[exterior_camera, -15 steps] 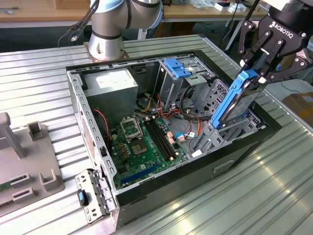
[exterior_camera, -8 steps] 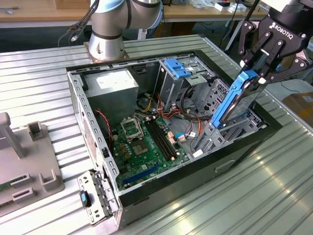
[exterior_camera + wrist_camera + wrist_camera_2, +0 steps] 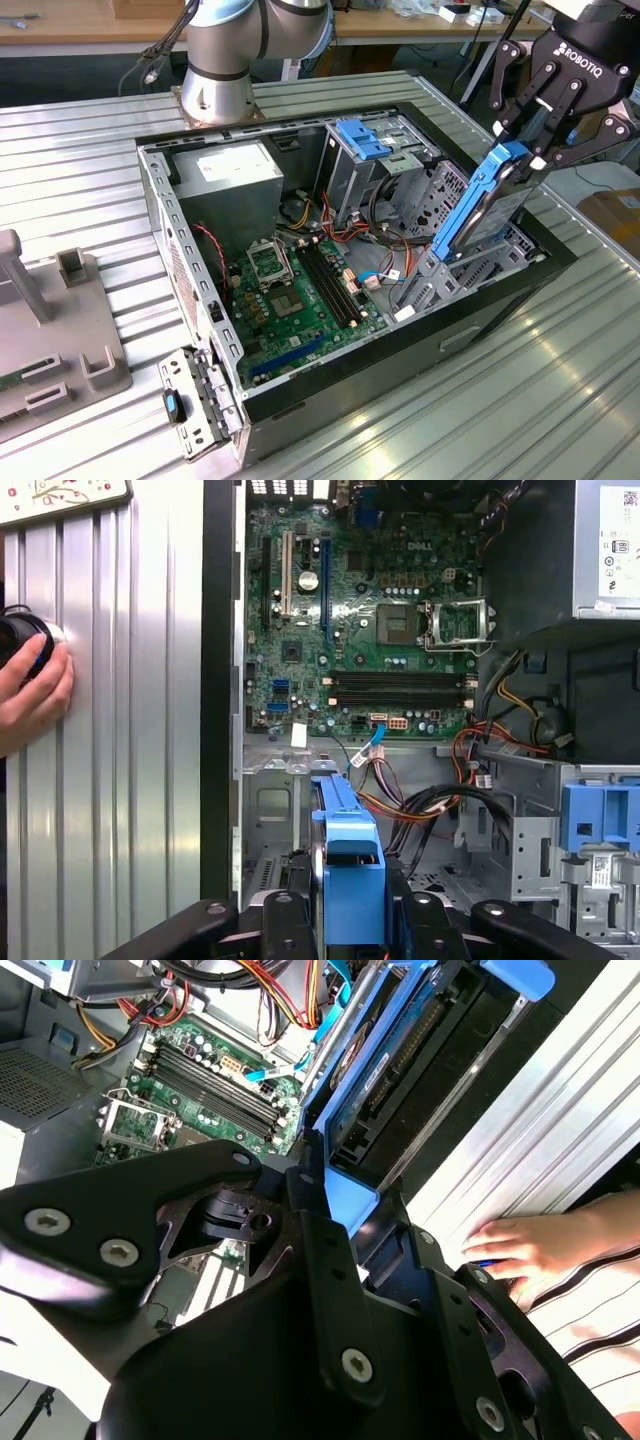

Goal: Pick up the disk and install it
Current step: 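Pick up the disk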

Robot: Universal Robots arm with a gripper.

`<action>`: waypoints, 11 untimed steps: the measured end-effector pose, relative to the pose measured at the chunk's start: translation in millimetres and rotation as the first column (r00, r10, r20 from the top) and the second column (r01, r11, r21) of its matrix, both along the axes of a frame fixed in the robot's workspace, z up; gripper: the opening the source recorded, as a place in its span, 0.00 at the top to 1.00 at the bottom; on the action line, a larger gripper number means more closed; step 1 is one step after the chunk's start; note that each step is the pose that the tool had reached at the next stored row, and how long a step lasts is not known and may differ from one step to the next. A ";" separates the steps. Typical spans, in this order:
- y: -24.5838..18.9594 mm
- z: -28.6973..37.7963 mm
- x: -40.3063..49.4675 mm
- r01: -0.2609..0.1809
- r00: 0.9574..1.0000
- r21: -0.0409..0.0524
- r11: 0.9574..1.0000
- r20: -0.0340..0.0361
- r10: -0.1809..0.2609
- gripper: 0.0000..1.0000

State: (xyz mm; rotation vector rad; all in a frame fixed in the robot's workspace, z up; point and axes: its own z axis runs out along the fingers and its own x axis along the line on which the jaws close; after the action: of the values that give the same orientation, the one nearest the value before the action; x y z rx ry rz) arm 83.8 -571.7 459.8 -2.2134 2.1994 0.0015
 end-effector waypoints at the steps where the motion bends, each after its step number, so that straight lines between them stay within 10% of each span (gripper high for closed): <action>1: 0.0 0.0 0.0 0.000 1.000 0.000 1.000 0.000 0.000 0.63; 11: 0.0 -0.2 0.1 0.000 1.000 0.000 1.000 -0.008 0.000 0.63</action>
State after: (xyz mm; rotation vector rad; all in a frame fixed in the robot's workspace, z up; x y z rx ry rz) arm 83.9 -571.7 459.5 -2.2170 2.2036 0.0110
